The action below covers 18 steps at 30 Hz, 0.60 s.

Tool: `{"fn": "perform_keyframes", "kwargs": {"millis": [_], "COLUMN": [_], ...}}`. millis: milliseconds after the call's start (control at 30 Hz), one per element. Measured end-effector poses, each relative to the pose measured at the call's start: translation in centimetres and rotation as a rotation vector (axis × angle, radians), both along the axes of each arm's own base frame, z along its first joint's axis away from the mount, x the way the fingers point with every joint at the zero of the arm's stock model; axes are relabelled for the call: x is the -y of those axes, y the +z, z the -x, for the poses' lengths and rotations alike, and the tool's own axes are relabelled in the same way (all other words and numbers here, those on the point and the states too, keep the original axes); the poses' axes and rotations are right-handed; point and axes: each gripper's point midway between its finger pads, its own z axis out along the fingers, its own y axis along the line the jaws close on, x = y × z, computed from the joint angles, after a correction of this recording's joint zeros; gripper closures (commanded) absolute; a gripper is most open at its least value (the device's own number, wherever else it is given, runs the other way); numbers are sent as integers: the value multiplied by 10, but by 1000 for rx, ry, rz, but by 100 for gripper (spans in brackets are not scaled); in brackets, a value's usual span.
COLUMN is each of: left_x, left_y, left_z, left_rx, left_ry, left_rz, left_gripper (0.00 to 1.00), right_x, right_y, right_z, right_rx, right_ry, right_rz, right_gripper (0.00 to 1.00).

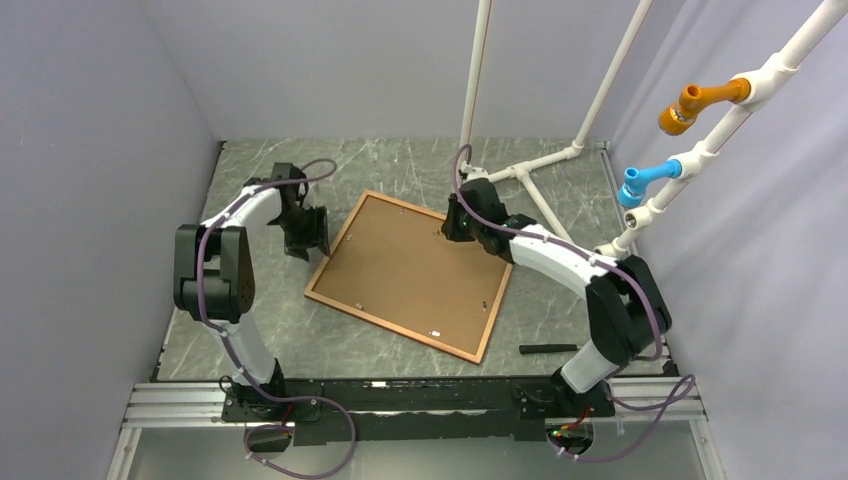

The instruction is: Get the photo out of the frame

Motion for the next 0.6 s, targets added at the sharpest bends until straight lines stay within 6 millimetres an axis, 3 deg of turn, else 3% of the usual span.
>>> {"fn": "perform_keyframes", "kwargs": {"millis": [133,200,367,600], "left_x": [2,2,4,19], "left_y": [20,20,-11,-14], "left_z": [-37,-49,-41,-37], "left_rx": [95,121,47,47], "left_ry": [-18,-27,-50,-110], "left_rz": [4,3,7,3], "left_gripper": [39,41,44,51], "right_x": [-15,-22,-35,-45], "right_y": [-8,-14,-26,-24], "right_z": [-21,-29,-45,-67], "right_rx": [-3,-12,-14,25], "right_ry": [0,-1,-10,-24], "right_rz": [-34,-48,-71,-87], "right_gripper": [100,100,100,100]}}
